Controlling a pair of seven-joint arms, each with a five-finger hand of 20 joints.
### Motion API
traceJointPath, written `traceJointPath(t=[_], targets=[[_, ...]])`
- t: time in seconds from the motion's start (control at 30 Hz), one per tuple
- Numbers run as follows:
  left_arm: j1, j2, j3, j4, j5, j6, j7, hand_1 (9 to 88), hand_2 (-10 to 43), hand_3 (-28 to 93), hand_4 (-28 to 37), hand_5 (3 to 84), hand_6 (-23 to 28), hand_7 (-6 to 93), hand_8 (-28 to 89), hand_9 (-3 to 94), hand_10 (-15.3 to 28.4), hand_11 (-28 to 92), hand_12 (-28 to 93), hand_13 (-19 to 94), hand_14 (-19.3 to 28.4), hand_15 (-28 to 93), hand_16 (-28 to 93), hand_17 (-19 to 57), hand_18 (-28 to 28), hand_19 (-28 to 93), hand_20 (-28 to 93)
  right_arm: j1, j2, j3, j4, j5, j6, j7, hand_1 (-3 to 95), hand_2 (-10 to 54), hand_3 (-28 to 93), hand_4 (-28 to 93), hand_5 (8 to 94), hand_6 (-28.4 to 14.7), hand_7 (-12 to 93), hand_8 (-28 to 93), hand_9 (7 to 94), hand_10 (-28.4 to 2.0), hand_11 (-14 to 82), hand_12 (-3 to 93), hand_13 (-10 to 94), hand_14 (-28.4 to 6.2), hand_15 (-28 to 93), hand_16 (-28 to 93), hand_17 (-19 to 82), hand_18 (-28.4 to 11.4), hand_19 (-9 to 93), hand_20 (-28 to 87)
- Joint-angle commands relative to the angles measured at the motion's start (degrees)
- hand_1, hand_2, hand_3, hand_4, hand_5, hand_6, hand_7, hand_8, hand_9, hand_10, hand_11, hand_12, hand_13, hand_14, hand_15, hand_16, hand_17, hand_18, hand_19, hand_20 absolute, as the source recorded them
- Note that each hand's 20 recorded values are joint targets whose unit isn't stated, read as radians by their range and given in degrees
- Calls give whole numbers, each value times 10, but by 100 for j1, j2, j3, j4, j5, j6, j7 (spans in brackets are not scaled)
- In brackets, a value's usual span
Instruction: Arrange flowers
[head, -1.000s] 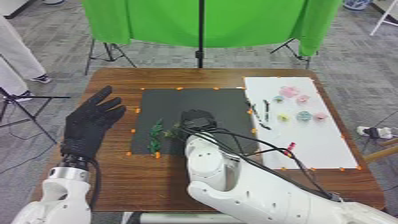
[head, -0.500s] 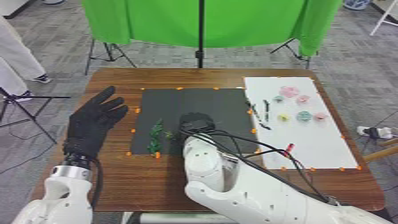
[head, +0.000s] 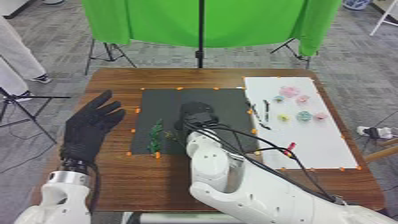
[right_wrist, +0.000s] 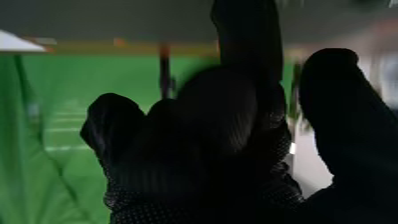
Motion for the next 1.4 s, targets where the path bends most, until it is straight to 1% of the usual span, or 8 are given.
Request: traceJointPath(t=[0.03, 0.2, 0.27, 0.8, 1.2, 1.27, 1.33, 1.4], targets=[[320, -76, -97, -43, -84, 139, 186, 260, 76, 798, -224, 404, 102, 148, -102, 378, 206, 275, 113, 277, 276, 552, -86, -72, 268, 592, 115, -179, 1133, 825, -760, -139, 1477, -10, 291, 15, 720, -232, 902, -18, 159, -111, 926, -144, 382, 192, 801, -128, 780, 181, 414, -284, 932, 523], [390, -97, -122, -58, -115, 187, 253, 259, 76, 791, -230, 402, 102, 145, -101, 377, 206, 274, 113, 277, 277, 552, -86, -72, 268, 591, 115, -507, 1814, 1416, -973, 288, 2375, 281, 306, -12, 745, -228, 751, -43, 136, -108, 793, -183, 314, 175, 698, -150, 738, 142, 314, -284, 904, 382], [401, -107, -108, -60, -119, 180, 259, 258, 76, 791, -232, 401, 102, 146, -100, 377, 207, 274, 113, 277, 277, 551, -86, -73, 268, 590, 115, -696, 2019, 1654, -1020, 359, 2330, 422, 312, -24, 759, -231, 706, -50, 135, -110, 750, -193, 310, 170, 669, -156, 743, 135, 297, -284, 901, 367], [560, 43, 15, -87, -216, 265, 588, 258, 75, 792, -233, 401, 102, 147, -101, 377, 206, 274, 114, 277, 276, 552, -85, -73, 268, 589, 119, -837, 1883, 1765, -192, 1040, 749, 966, 318, -58, 760, -243, 604, -82, 117, -108, 662, -219, 396, 171, 624, -173, 808, 115, 271, -284, 925, 370], [500, -33, -22, -116, -161, 245, 408, 258, 75, 792, -232, 403, 102, 148, -101, 377, 206, 274, 114, 277, 277, 551, -86, -73, 268, 588, 121, -530, 1411, 1533, 279, 1237, 96, 1195, 310, -81, 756, -247, 586, -92, 103, -104, 646, -230, 442, 174, 624, -182, 850, 118, 278, -284, 932, 427], [475, -52, -50, -101, -116, 154, 369, 257, 76, 792, -231, 403, 103, 148, -101, 377, 206, 274, 114, 277, 277, 551, -85, -73, 268, 588, 122, -478, 1332, 1488, 421, 1245, -54, 1268, 311, -81, 754, -248, 586, -93, 102, -104, 647, -232, 448, 175, 626, -183, 855, 118, 280, -284, 932, 434], [445, -43, -33, -102, -144, 239, 382, 258, 76, 792, -231, 404, 103, 147, -101, 377, 207, 274, 114, 277, 276, 551, -86, -73, 268, 588, 122, -383, 1298, 1384, 558, 1363, -68, 1332, 317, -84, 750, -248, 596, -97, 98, -104, 653, -234, 454, 175, 630, -183, 859, 119, 288, -284, 932, 446], [430, -61, -50, -95, -123, 212, 324, 258, 76, 792, -231, 405, 103, 147, -101, 377, 207, 275, 114, 277, 276, 552, -85, -73, 268, 588, 122, -256, 1261, 1190, 768, 1332, -24, 1381, 332, -90, 743, -248, 616, -98, 99, -103, 662, -229, 463, 176, 641, -179, 861, 121, 298, -284, 932, 460]])
